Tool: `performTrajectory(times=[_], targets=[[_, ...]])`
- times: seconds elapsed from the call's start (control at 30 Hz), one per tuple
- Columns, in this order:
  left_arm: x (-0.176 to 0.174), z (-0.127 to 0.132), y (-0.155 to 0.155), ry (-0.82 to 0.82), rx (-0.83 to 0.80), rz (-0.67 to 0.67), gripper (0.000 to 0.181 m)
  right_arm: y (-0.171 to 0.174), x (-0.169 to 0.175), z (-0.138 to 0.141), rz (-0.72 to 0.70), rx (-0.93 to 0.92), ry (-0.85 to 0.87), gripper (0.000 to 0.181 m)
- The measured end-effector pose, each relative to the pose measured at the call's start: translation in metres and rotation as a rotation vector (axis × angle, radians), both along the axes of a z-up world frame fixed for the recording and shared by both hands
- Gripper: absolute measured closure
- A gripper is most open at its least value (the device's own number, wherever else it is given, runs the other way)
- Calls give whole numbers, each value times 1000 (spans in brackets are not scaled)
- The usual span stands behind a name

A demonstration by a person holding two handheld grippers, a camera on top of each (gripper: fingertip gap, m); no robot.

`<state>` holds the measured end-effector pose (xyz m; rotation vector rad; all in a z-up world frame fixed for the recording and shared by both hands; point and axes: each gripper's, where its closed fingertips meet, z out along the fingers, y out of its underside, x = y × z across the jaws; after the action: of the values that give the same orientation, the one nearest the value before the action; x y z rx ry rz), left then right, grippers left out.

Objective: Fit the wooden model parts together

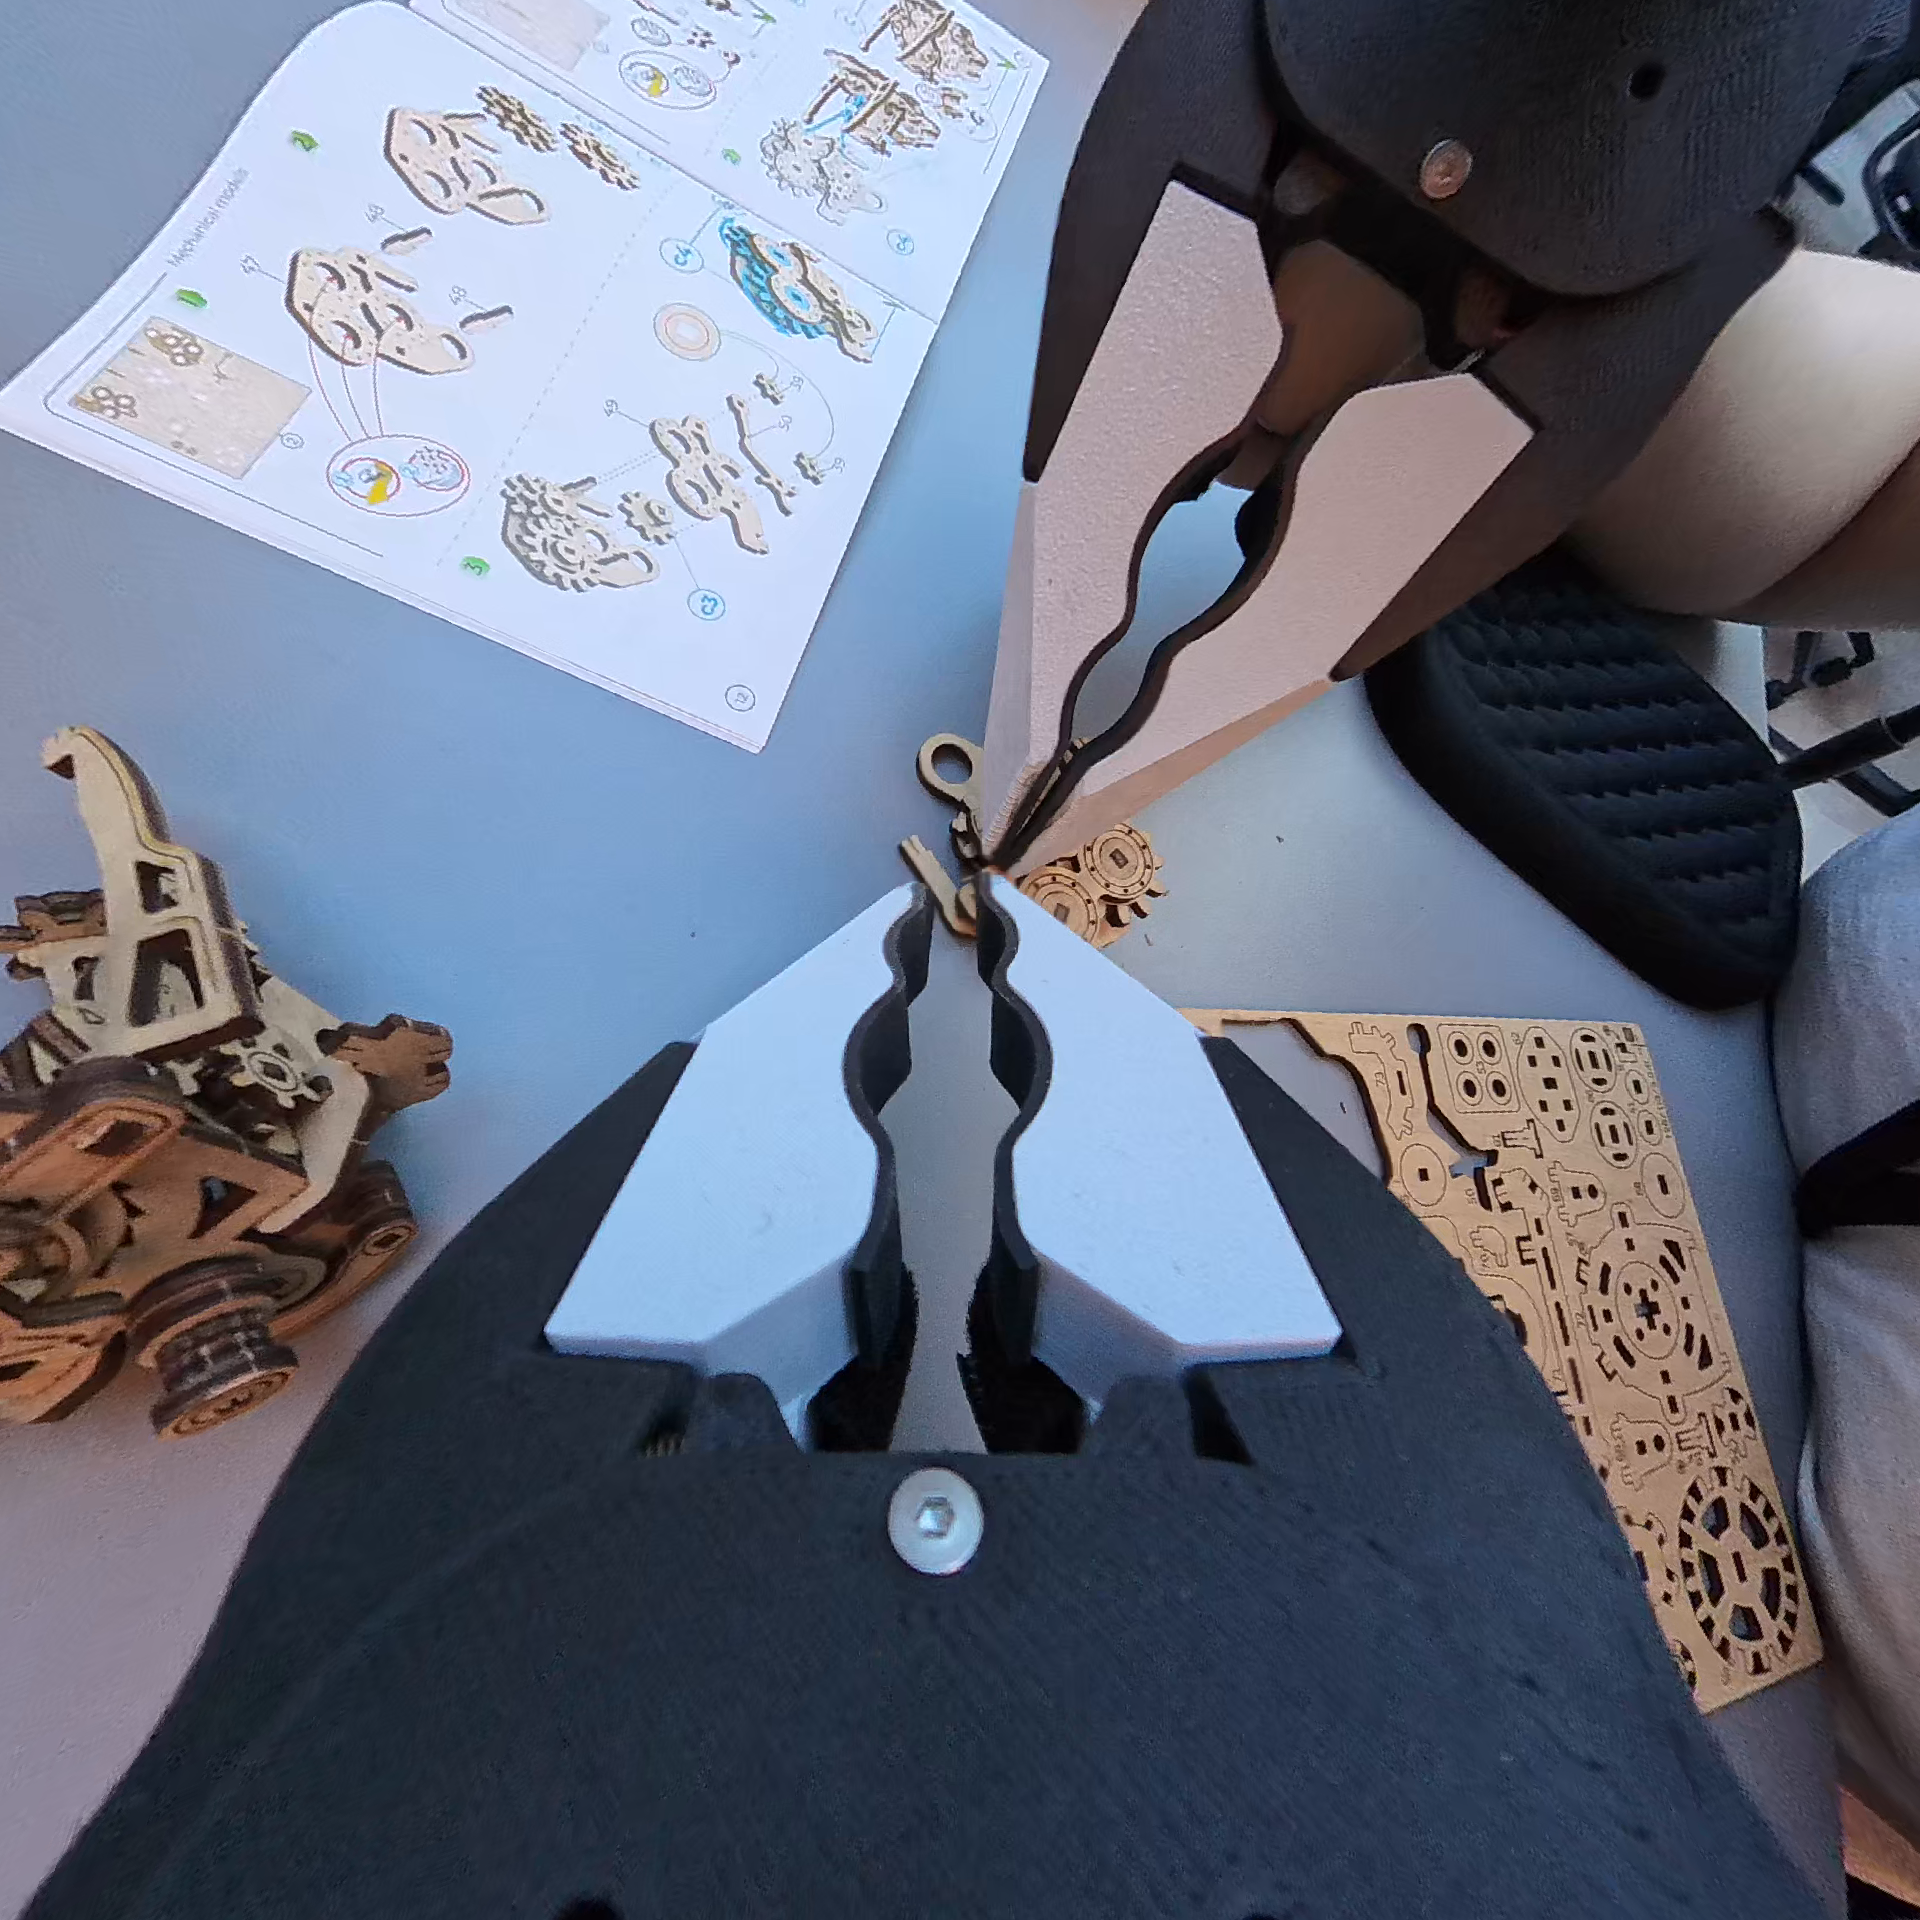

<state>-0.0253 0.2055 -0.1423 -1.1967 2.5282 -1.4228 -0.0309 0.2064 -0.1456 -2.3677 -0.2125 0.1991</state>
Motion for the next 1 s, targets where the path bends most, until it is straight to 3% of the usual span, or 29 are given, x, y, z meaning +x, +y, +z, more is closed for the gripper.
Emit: performTrajectory(times=[0.4,0.6,0.73,1.0], targets=[[-1,-9,-2,30,8,-8,179,-1,1,0,9,3,19,181],[3,3,0,-19,-27,6,176,-25,11,18,80,39,-14,181],[4,6,-5,-69,-15,-11,176,-35,4,11,137,53,69,181],[2,-3,-6,-16,-21,-14,174,-33,-3,3,188,59,17,181]])
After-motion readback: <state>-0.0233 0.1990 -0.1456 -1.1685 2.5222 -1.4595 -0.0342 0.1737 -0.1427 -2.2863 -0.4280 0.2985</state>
